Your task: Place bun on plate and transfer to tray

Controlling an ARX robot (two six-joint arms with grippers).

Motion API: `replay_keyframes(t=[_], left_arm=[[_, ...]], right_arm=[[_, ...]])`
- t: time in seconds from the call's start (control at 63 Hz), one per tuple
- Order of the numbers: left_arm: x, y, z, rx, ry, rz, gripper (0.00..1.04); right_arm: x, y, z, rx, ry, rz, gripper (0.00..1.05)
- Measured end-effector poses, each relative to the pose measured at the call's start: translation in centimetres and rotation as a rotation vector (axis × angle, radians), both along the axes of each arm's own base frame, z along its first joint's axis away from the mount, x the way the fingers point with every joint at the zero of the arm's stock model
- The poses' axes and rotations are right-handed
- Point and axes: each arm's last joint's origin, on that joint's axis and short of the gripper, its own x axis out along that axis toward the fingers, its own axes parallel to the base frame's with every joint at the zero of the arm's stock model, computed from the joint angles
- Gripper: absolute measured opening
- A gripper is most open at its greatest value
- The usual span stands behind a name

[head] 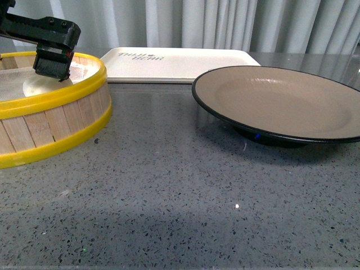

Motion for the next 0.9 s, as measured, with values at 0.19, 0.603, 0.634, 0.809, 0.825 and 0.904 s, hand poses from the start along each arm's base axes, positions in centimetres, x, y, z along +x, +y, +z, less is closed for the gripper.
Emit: replay_keyframes(t=[0.19,0.603,0.634,0.809,0.825,0.904], left_arm=[[0.15,-0.23,-0.47,-0.002,0.011,-0.011,0.98],[0.18,-0.22,-0.81,-0.009,0.02,-0.025,0.39],[0.19,-0.18,-0.81,-0.009,0.02,-0.024,0.34],[0.21,0.08,-0.85,-0.014,0.027,-0.022,0.05],[0.21,0.09,-0.84,-0.014,0.027,-0.022,0.04],[0.21,0.09,-0.77,-0.018,0.03,-0.026,0.04]], right_arm=[[0.0,0.0,0.0,0.0,0.0,0.0,0.96],[0.0,0.0,0.0,0.0,0.0,0.0,0.96],[0.0,0.0,0.0,0.0,0.0,0.0,0.96],[0.0,0.0,0.0,0.0,0.0,0.0,0.96],[0.0,0.0,0.0,0.0,0.0,0.0,0.96],[0.0,0.0,0.0,0.0,0.0,0.0,0.96]])
